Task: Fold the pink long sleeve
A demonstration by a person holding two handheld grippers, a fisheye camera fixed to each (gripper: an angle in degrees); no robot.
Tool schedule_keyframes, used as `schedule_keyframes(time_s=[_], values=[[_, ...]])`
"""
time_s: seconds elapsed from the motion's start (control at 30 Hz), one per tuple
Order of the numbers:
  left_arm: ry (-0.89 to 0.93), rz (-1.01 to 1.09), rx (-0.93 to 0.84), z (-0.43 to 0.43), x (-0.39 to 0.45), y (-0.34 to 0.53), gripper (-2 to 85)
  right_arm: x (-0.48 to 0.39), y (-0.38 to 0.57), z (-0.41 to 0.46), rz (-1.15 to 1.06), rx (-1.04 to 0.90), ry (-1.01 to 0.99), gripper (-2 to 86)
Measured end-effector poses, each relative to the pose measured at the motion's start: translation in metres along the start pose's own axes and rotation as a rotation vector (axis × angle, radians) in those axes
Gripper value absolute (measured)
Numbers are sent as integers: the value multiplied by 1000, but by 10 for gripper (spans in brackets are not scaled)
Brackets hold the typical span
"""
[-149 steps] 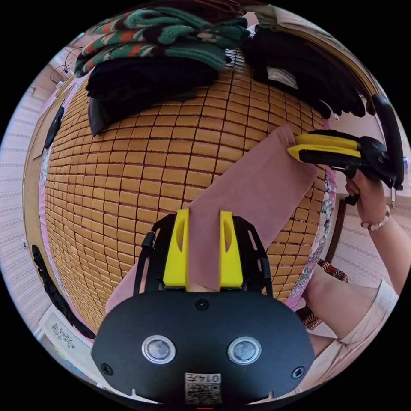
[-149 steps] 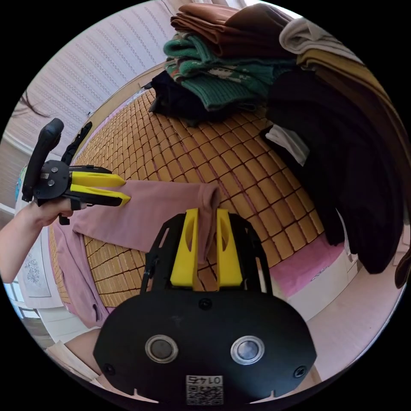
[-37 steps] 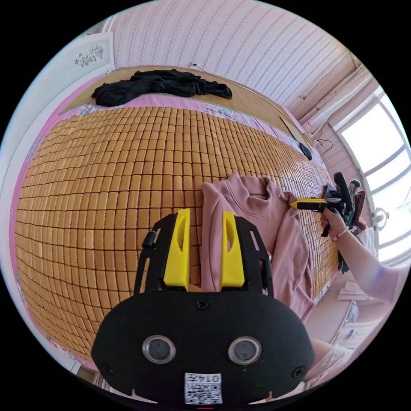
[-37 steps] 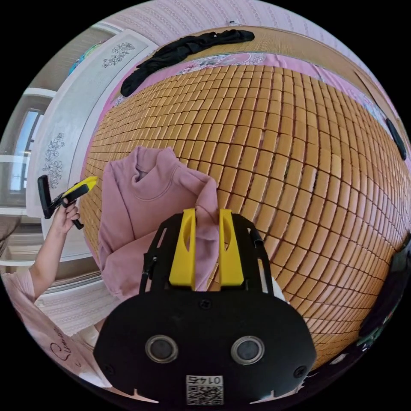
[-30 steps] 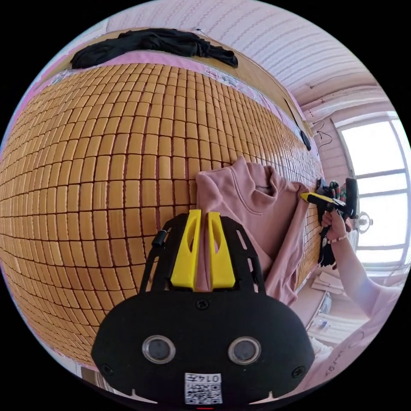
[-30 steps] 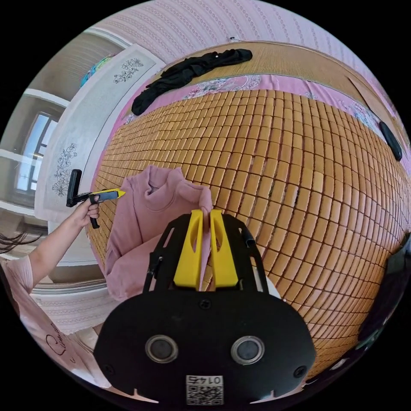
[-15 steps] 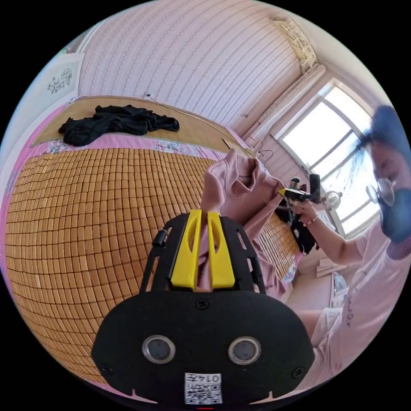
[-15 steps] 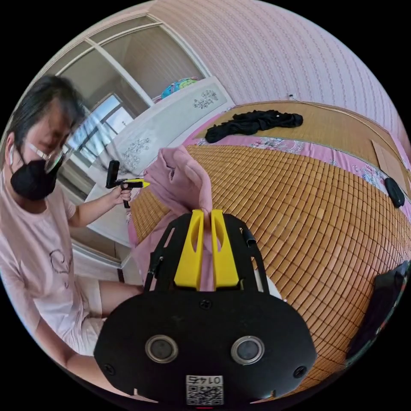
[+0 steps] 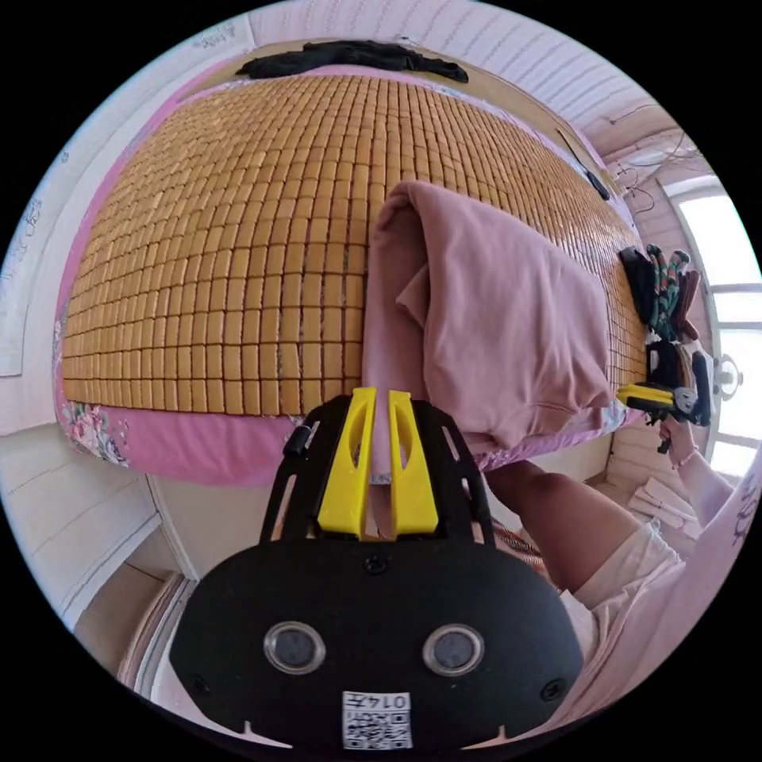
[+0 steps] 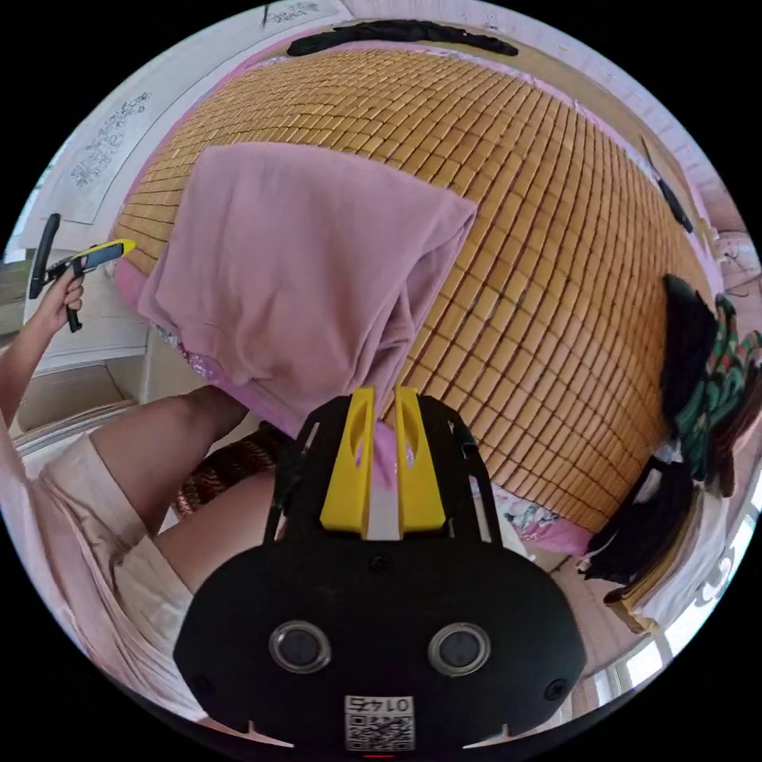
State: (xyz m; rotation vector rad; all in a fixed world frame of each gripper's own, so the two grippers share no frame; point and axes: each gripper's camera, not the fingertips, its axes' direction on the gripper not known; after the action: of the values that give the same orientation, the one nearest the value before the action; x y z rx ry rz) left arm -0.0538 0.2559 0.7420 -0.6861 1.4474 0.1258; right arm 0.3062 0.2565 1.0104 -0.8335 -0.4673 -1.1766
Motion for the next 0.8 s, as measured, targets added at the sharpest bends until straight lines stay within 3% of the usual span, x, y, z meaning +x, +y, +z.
schedule_keyframes(time_s=[0.1, 0.3, 0.43, 0.63, 0.8], values=[[24, -16, 183, -15, 18, -29, 5, -43, -49, -16, 78, 87, 246, 19], [332, -3, 416, 10, 80, -92, 1, -137, -142, 14, 353, 217, 580, -9], [406, 13, 470, 33, 126, -127, -2, -180, -150, 47, 341, 192, 563, -10], [469, -41, 414, 76, 154, -146, -9, -198, -138, 68, 418, 220, 516, -10], [419, -22, 414, 93, 176, -147, -10, -219, -132, 87, 464, 246, 590, -10]])
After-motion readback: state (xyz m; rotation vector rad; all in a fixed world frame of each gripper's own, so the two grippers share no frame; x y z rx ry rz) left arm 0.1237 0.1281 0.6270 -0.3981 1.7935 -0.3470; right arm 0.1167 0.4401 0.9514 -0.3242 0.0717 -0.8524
